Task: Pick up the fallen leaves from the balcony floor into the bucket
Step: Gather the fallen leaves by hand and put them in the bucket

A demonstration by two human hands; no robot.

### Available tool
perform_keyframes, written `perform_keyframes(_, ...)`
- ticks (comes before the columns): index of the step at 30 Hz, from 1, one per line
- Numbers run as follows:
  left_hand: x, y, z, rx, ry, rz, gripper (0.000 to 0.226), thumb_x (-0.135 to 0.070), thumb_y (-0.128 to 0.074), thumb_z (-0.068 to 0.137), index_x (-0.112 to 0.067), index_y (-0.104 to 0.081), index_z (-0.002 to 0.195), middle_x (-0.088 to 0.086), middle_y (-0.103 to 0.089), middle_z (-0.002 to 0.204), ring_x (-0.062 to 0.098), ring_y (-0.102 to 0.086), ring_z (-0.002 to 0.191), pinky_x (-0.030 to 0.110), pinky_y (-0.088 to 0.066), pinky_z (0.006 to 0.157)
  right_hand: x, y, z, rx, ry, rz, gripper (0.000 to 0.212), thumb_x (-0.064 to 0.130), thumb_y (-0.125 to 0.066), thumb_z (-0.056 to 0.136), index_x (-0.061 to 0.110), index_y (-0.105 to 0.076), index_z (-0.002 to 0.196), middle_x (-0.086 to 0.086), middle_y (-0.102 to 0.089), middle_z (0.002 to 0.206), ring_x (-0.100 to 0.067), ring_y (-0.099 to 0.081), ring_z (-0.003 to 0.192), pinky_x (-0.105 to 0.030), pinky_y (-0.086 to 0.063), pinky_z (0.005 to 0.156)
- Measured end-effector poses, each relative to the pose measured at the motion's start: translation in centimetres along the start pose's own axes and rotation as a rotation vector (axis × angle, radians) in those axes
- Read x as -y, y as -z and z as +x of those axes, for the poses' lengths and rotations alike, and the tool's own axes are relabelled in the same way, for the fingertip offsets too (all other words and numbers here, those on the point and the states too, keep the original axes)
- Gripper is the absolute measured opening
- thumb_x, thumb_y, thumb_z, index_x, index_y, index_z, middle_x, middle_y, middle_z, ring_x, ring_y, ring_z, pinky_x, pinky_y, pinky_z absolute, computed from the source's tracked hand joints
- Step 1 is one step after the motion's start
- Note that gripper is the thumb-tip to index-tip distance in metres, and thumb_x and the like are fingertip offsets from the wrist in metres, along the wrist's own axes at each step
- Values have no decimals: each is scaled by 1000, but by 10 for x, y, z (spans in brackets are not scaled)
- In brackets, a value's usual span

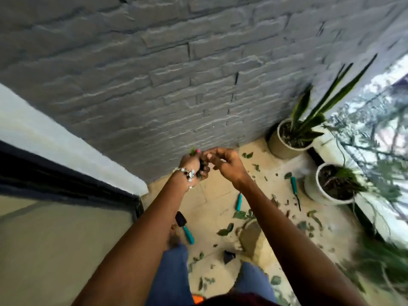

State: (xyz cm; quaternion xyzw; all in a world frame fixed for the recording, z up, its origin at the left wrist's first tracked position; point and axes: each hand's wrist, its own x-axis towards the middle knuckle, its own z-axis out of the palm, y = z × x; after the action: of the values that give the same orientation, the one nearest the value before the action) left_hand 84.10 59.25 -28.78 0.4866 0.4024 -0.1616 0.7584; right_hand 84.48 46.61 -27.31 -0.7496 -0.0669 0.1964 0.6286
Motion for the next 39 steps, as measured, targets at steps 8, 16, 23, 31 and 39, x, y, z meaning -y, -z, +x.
perform_keyframes(8, -47, 4, 31, 81, 92, 210, 35, -27, -34, 106, -12, -54, 81, -1, -38, 47, 9, -29, 28, 8, -25, 39, 17, -23, 11, -410, -81, -119, 16, 10, -55, 97, 8, -70, 103, -3, -73, 89, -9, -65, 72, -20, -50, 62)
perform_keyframes(16, -36, -51, 76, 182, 215, 373, 35, -20, -30, 106, -13, -52, 79, -2, -38, 48, 9, -32, 27, 7, -26, 37, -24, 17, 2, -686, -248, -16, 17, 8, -53, 97, 7, -69, 102, -6, -72, 82, -12, -65, 66, -22, -53, 63)
perform_keyframes(23, -6, -130, 146, 192, 252, 522, 33, -20, -33, 105, -13, -54, 81, -3, -41, 40, 10, -35, 27, 9, -29, 37, -107, 80, 25, -814, -463, 117, 16, 9, -54, 98, 6, -69, 102, -10, -72, 84, -15, -66, 70, -18, -54, 63)
perform_keyframes(31, 65, -190, 314, 121, 283, 655, 30, -22, -40, 105, -14, -55, 79, -2, -42, 42, 10, -36, 28, 10, -31, 37, -287, 154, 90, -693, -684, 41, 17, 12, -56, 96, 8, -69, 105, -5, -71, 94, -15, -67, 82, -35, -57, 81)
perform_keyframes(39, 217, -211, 563, 170, 227, 817, 29, -13, -46, 100, -17, -52, 72, -2, -43, 38, 12, -36, 26, 14, -32, 35, -561, 175, 208, -320, -640, -406, 35, 18, -54, 96, 12, -58, 130, -14, -60, 129, -31, -55, 118, -32, -41, 97)
